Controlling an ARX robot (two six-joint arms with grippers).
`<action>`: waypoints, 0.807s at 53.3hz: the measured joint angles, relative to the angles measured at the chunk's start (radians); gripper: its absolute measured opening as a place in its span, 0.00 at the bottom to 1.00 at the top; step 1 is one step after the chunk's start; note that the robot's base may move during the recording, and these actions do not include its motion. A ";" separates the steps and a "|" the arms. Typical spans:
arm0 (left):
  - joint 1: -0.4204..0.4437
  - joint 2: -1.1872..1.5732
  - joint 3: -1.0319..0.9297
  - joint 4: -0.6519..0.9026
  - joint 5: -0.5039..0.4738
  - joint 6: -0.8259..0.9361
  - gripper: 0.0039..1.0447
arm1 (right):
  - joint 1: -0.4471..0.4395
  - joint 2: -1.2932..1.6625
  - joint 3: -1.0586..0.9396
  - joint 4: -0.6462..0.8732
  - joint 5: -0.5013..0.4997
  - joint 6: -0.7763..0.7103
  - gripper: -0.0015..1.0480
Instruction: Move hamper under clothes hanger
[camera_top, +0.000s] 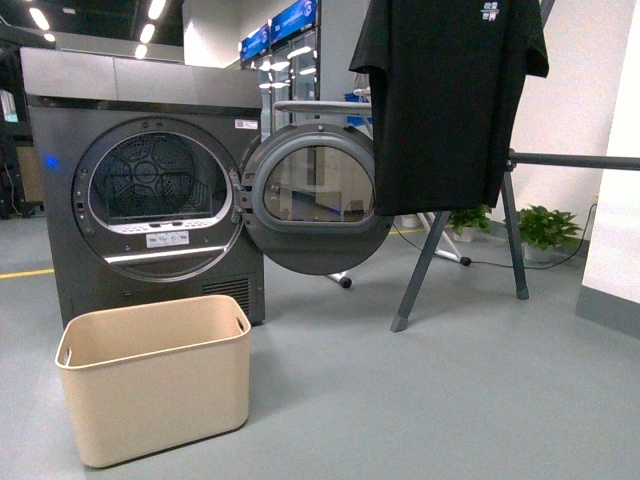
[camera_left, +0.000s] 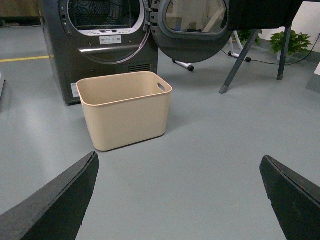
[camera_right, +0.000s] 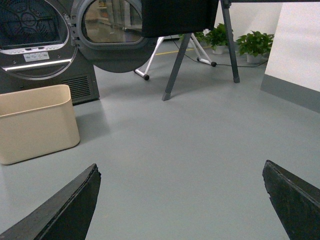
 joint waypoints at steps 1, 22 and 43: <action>0.000 0.000 0.000 0.000 0.001 0.000 0.94 | 0.000 0.000 0.000 0.000 0.000 0.000 0.92; 0.000 0.000 0.000 0.000 0.000 0.000 0.94 | 0.000 0.000 0.000 -0.001 0.000 0.000 0.92; 0.000 0.001 0.000 0.001 0.001 0.000 0.94 | 0.000 0.000 0.000 0.000 0.000 0.000 0.92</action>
